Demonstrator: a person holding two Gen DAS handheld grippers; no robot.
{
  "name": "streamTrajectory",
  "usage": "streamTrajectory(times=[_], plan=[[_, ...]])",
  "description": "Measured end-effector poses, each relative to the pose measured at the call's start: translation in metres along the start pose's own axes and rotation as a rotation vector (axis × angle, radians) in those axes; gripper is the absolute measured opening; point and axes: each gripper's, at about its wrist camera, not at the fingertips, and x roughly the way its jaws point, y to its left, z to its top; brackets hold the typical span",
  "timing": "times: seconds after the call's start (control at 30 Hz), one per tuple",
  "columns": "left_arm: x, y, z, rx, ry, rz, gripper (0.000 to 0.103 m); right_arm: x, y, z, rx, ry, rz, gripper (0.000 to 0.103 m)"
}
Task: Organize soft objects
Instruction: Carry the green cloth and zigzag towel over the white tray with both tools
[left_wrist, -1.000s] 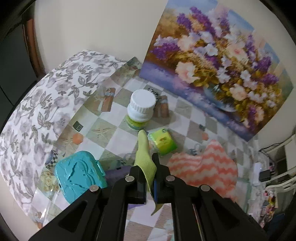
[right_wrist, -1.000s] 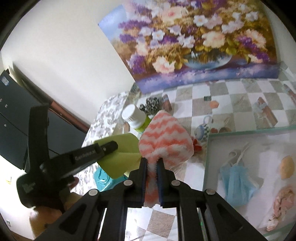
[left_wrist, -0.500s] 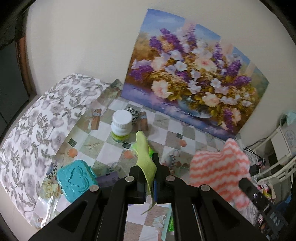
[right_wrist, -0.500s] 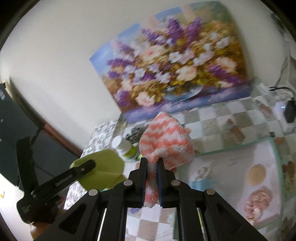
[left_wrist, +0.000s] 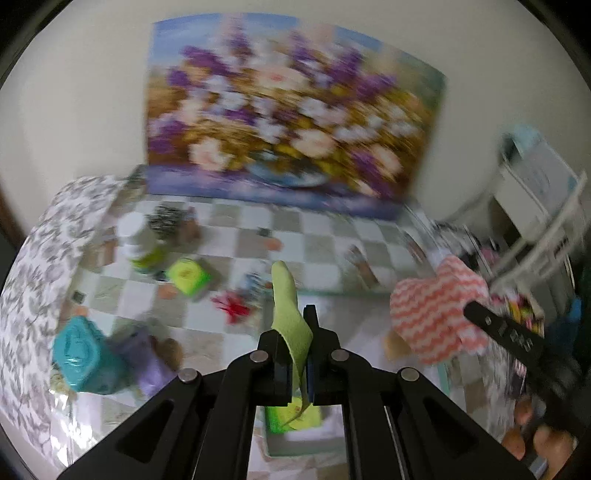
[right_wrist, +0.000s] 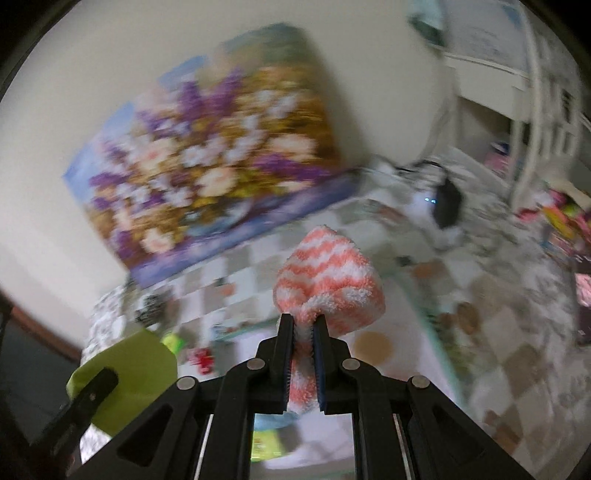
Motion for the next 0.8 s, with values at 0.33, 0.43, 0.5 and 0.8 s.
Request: streamTrajectory(times=[0.33,0.43,0.5,0.8], plan=[[0.029,-0.047,-0.023,0.091,0.083,-0.077,0.005,0.011,-0.057,-0.001,0.100,0.052,-0.084,0.011],[0.041,-0.051,-0.027,0.101,0.112,-0.083,0.005,0.018,-0.057,-0.005,0.093,0.078,-0.099,0.012],[0.049,-0.052,-0.030,0.102,0.133,-0.079,0.005,0.025,-0.054,-0.007,0.081,0.099,-0.104,0.012],[0.090,-0.045,-0.044,0.101,0.233,-0.006,0.005,0.059,-0.031,-0.023,-0.004,0.203,-0.118,0.014]])
